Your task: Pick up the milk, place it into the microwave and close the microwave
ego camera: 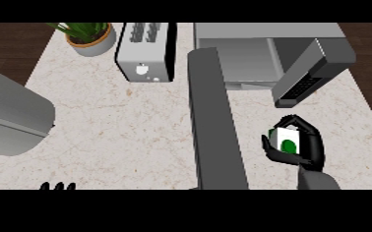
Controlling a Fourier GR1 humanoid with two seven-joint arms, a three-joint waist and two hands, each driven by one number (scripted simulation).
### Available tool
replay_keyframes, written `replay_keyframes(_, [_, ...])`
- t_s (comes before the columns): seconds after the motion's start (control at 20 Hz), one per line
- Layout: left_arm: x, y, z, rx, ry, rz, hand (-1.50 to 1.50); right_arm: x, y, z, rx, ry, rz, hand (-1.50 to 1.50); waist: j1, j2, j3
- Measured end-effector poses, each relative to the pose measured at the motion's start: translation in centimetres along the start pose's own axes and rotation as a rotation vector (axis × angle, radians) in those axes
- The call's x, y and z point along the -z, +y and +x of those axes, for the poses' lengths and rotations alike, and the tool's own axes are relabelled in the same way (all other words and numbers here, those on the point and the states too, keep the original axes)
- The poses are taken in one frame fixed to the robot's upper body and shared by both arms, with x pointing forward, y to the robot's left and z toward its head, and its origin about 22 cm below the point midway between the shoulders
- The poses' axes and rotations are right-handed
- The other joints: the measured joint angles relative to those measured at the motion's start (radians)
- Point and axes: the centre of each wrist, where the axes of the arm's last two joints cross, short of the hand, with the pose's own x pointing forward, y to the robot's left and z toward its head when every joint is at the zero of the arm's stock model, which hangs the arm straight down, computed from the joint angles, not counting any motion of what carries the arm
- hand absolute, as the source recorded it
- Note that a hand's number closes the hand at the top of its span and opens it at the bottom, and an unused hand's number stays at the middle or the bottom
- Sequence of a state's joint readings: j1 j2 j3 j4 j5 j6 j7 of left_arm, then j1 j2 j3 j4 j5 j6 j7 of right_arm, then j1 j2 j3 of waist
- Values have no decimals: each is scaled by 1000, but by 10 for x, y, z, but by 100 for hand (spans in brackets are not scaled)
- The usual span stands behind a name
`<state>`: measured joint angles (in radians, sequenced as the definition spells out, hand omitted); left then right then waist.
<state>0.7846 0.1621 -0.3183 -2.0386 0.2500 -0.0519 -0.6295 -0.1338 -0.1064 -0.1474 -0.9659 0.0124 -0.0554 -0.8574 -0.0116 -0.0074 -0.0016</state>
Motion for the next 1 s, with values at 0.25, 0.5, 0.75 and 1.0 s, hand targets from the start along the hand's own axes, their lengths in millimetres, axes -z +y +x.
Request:
replay_keyframes(0.25, [-2, 3, -4, 5, 4, 26, -150, -11, 5, 28, 142, -18, 31, 150, 1, 1, 0])
replay_keyframes(0.5, [-9, -3, -4, 2, 4, 34, -150, -1, 23, 56, 251, -25, 32, 150, 9, 3, 1])
replay_keyframes(0.75, [-11, 1, -2, 0, -1, 37, -150, 13, 50, 69, 212, -36, 35, 150, 16, 5, 1])
replay_keyframes(1.0, [-10, 15, -2, 4, 0, 45, -150, 35, 74, 67, 159, -22, 38, 150, 21, 7, 1])
